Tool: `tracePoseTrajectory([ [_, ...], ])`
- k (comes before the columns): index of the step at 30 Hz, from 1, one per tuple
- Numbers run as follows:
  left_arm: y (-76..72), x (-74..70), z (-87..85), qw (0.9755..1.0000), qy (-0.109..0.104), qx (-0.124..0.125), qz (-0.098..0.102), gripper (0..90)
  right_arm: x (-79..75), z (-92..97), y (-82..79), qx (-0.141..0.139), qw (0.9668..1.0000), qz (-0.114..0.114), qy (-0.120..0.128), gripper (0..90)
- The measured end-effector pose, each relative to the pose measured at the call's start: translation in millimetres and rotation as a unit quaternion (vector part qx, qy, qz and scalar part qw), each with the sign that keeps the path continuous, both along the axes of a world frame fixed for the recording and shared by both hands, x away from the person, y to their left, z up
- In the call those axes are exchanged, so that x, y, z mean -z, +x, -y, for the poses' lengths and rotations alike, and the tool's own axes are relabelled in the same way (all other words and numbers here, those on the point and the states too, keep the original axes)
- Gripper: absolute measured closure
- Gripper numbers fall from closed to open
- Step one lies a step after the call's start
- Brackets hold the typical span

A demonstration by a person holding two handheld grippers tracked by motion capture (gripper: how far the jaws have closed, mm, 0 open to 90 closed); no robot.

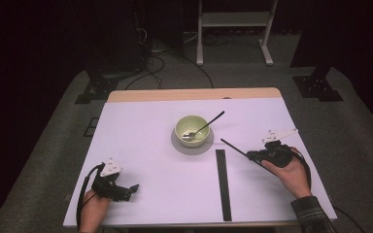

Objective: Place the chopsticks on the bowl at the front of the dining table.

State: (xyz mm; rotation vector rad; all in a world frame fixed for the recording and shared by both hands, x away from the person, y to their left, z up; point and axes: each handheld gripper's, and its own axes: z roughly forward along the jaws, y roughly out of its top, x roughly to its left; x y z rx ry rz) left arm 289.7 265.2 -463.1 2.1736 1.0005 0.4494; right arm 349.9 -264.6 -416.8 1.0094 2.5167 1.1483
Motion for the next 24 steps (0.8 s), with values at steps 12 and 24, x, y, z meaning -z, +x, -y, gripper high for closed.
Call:
tracePoseTrajectory([
  [12, -0.1, 0.0, 0.1, 1.0, -0.001, -0.001, -0.001, 0.0, -18.9, -10.5, 0.8, -0.01, 0.9997, 0.018, 0.013, 85.7],
  [24, -0.1, 0.1, 0.1, 1.0, -0.001, -0.001, 0.0, 0.0, -29.0, -29.0, 8.3, -0.023, 0.9992, 0.026, 0.021, 85.7],
])
